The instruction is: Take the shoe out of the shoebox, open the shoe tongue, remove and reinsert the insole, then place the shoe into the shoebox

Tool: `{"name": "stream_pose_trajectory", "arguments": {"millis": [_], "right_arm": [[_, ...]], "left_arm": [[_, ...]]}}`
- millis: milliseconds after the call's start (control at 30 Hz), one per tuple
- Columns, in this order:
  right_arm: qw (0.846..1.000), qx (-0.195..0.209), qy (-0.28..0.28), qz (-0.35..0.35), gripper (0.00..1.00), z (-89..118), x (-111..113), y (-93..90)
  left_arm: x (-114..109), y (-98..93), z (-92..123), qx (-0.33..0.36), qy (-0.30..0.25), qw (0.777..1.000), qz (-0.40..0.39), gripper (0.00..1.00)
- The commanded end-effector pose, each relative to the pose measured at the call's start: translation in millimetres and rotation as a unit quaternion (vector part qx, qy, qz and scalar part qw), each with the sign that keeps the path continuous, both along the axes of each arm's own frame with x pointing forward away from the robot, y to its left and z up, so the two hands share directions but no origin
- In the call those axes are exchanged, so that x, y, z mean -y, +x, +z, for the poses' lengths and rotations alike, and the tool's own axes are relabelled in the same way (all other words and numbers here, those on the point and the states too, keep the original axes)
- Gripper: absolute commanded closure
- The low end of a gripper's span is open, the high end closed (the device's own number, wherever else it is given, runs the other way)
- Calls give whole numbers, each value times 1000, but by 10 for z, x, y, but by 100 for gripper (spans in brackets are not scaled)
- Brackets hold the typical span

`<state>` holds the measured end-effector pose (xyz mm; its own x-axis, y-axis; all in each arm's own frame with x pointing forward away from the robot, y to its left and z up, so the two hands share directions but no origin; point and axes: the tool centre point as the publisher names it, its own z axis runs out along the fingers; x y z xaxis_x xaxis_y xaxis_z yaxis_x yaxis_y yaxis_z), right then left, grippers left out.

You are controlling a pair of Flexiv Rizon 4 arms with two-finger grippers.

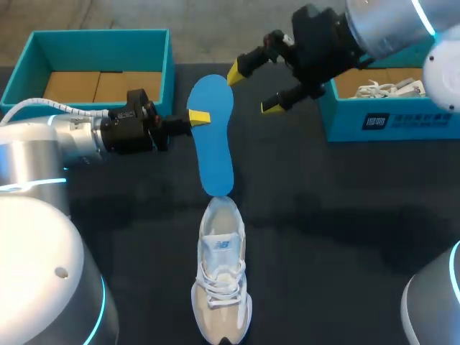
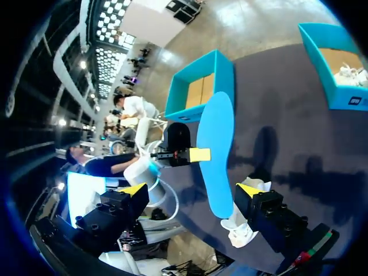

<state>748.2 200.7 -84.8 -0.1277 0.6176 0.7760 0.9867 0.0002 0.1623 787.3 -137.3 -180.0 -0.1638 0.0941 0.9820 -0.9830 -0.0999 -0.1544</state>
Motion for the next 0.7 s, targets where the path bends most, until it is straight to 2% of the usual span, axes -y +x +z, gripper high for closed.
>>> {"name": "stream_pose_trajectory", "arguments": {"millis": [33, 400, 700], "right_arm": [[973, -5, 230, 36, 0, -102, 21, -20], [965, -9, 261, 35, 0, -210, 10, -75], [964, -15, 263, 31, 0, -285, 16, -118]], "left_arm": [[1, -8, -4, 0, 0, 1000, 1, 100], [1, -8, -4, 0, 0, 1000, 1, 100], [1, -8, -4, 0, 0, 1000, 1, 100]]}}
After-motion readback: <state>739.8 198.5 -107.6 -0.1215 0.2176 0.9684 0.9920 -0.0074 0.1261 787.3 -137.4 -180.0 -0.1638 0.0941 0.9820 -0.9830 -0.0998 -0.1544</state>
